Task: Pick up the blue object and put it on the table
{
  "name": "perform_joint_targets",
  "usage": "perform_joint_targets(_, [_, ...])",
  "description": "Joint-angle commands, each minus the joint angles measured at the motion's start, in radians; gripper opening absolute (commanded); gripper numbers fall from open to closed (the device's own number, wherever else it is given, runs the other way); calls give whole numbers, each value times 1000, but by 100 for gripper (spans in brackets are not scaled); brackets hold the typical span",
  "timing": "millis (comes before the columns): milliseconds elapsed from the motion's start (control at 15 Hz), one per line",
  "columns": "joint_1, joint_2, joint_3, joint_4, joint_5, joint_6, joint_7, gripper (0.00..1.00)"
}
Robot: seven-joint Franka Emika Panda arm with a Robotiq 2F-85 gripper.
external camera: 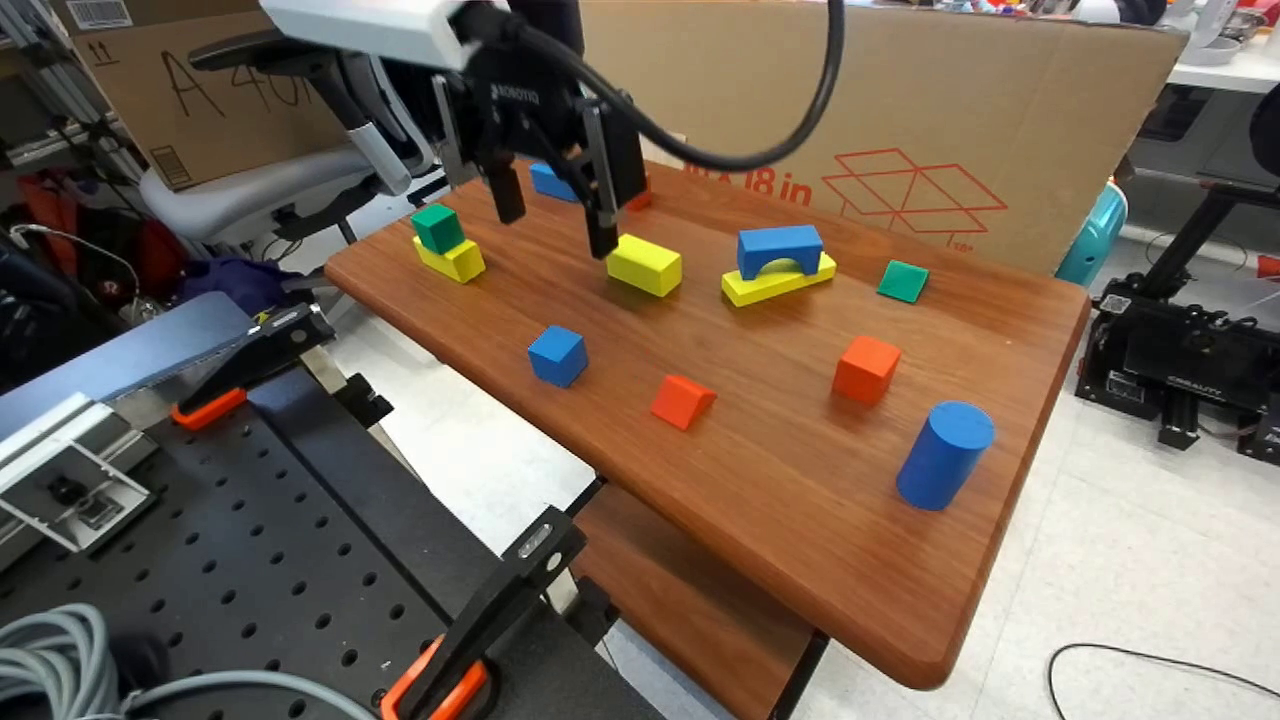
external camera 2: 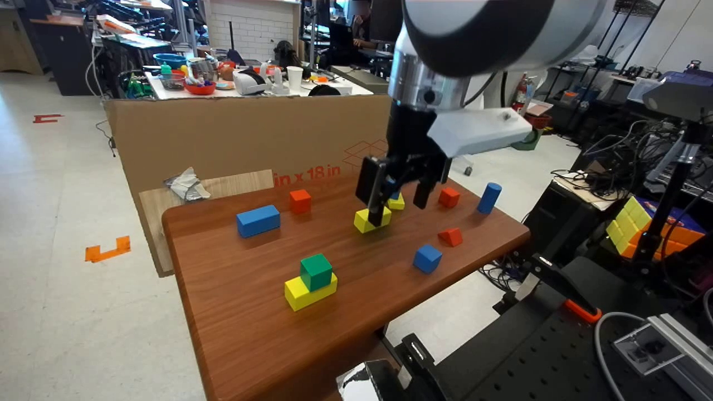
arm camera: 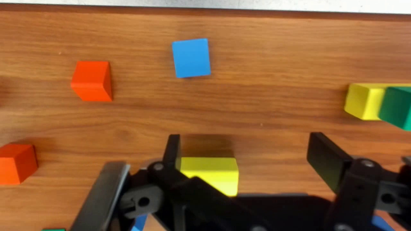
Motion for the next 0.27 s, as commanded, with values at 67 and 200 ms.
perform_joint_targets(67, [-9, -73, 31, 5, 61, -82, 2, 100])
perform_joint_targets(200, [-12, -131, 43, 8, 91, -152, 2, 100])
